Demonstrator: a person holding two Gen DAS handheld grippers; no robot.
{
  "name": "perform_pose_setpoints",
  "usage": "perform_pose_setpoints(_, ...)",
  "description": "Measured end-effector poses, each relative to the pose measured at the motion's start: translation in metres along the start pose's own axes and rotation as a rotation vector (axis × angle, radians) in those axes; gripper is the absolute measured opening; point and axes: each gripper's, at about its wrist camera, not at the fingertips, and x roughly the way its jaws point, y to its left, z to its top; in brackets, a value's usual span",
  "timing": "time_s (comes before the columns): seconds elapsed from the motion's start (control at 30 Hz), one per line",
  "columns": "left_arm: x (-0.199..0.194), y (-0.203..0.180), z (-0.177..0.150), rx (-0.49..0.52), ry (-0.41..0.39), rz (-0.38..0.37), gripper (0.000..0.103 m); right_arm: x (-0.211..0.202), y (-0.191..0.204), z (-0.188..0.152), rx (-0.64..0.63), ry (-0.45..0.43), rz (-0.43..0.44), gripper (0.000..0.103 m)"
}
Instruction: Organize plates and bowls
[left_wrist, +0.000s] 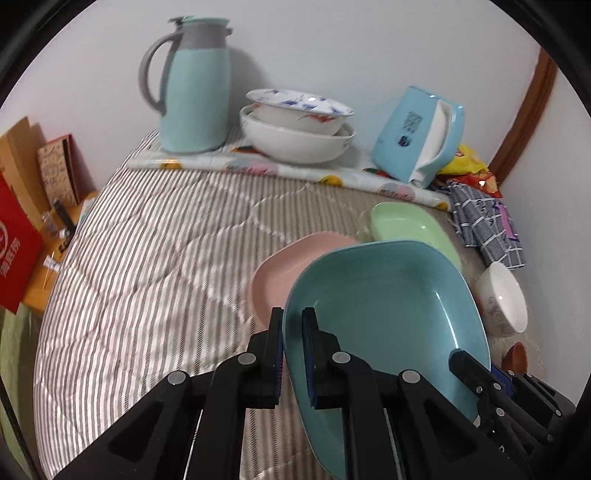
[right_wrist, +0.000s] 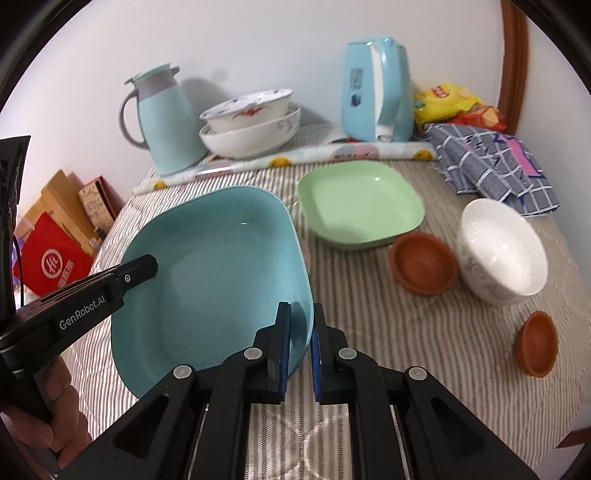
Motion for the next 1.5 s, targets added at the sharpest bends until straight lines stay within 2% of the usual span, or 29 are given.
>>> perform_pose_setpoints(0.33, 0.017, 0.022, 0.0, -0.045, 0.026, 0.037, 0.01, 0.024, 0.016, 0.003, -0.05, 0.026, 0.024, 0.01)
perform_pose_setpoints(0.47, 0.023, 0.022, 0.007, -0.048, 0.029, 0.057, 0.01, 0.032, 0.017, 0.013, -0.063, 0.02, 0.026, 0.01)
perform_pose_setpoints(0.8, 0.047, 0.017, 0.01, -0.035, 0.065, 0.125, 0.01, 0.066, 0.009, 0.025, -0.093, 0.069, 0.047, 0.009)
perform_pose_setpoints(0.9, 0.051, 0.016, 0.01, -0.036, 0.064, 0.15, 0.01, 0.075, 0.011, 0.029, -0.134, 0.075, 0.043, 0.01)
perform_pose_setpoints(1.23, 0.064, 0.009, 0.012, -0.032, 0.085, 0.174, 0.013, 0.093, 0.006, 0.045, -0.199, 0.063, 0.046, 0.01)
perform_pose_setpoints(1.5, 0.067, 0.007, 0.011, -0.03, 0.078, 0.175, 0.014, 0.099, 0.003, 0.051, -0.214, 0.048, 0.085, 0.011)
